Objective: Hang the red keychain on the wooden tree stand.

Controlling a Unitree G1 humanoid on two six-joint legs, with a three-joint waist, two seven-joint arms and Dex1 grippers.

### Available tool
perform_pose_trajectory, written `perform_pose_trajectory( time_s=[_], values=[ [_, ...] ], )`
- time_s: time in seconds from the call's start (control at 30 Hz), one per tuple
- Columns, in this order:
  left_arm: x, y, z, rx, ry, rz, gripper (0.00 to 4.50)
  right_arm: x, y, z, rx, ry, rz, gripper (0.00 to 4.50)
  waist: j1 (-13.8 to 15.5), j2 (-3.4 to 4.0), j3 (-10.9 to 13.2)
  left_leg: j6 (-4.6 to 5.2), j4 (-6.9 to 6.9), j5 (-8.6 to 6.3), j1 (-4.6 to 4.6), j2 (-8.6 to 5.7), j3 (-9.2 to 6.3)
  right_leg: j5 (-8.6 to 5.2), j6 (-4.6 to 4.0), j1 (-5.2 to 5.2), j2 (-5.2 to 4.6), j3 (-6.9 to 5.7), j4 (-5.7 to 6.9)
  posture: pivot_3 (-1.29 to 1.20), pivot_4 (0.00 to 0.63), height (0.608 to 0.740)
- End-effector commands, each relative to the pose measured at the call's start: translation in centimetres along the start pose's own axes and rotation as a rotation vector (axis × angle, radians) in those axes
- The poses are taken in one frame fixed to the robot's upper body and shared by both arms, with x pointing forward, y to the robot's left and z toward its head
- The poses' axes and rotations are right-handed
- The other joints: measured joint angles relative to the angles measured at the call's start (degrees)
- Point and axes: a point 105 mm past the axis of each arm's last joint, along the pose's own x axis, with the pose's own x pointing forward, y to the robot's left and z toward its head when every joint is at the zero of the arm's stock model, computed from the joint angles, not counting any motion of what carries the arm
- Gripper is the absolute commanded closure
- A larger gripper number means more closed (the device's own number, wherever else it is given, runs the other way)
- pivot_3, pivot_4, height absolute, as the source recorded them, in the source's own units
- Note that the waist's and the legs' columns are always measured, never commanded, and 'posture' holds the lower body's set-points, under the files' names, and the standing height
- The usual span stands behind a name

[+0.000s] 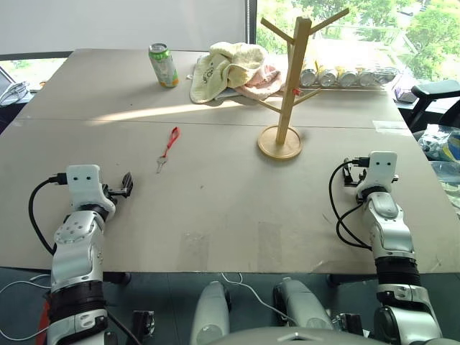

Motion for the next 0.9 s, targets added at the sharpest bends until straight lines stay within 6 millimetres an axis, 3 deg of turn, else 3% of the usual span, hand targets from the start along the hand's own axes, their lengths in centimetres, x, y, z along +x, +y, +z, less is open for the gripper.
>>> perform_pose_trajectory(
  time_s=[0.03,0.13,0.2,0.4,0.53,0.67,0.9],
  values=[
    [-0.3,0.4,2.9,-0.02,-0.055,-0.036,0.0,-0.1,0.6,2.0,-0.029,-0.051,0.103,0.01,0.0,0.0,0.0,0.0,0.0,0.0,0.0,0.0,0.0,0.0,0.0,0.0,0.0,0.0,0.0,0.0,0.15,0.733],
    [-0.2,-0.8,6.3,-0.074,-0.062,-0.185,0.0,-2.0,4.3,4.1,-0.077,-0.064,0.504,0.01,0.08,-0.02,0.09,0.0,0.01,0.0,-0.06,0.0,0.0,0.0,0.0,-0.02,0.0,0.0,-0.01,0.0,0.15,0.733],
    [0.3,-1.6,7.5,-0.077,-0.047,-0.242,0.0,-3.5,6.1,4.8,-0.105,-0.046,0.712,0.01,0.22,-0.03,0.16,0.0,0.01,0.0,-0.08,0.0,-0.04,-0.02,0.04,-0.03,0.01,-0.03,-0.01,0.0,0.15,0.733],
    [2.1,-4.6,11.0,-0.034,-0.044,-0.384,0.0,-6.9,9.3,7.9,-0.172,-0.039,1.122,0.01,0.16,0.0,0.19,0.01,0.02,0.0,-0.05,-0.03,-0.07,-0.11,0.19,0.05,0.01,-0.05,-0.09,0.0,0.15,0.733],
    [3.4,-6.3,10.6,0.018,-0.004,-0.442,0.0,-8.1,11.4,9.8,-0.166,-0.069,1.257,0.01,0.08,0.0,0.19,0.01,0.02,0.0,-0.04,-0.02,-0.12,-0.09,0.15,0.01,0.08,-0.06,-0.06,0.0,0.15,0.733],
    [5.3,-7.2,8.6,0.074,0.071,-0.443,0.0,-9.4,13.5,11.5,-0.155,-0.109,1.344,0.01,0.23,0.0,0.19,0.01,0.01,0.0,-0.09,-0.03,-0.16,-0.02,0.02,-0.01,0.08,-0.08,-0.08,0.0,0.15,0.733],
    [7.0,-8.9,7.7,0.025,0.093,-0.493,0.0,-10.0,14.4,12.7,-0.142,-0.137,1.371,0.01,0.75,0.0,0.19,0.01,0.35,0.0,-0.95,-0.03,-0.35,0.01,0.01,-0.63,0.07,-0.26,0.03,0.0,0.15,0.733]
  ],
)
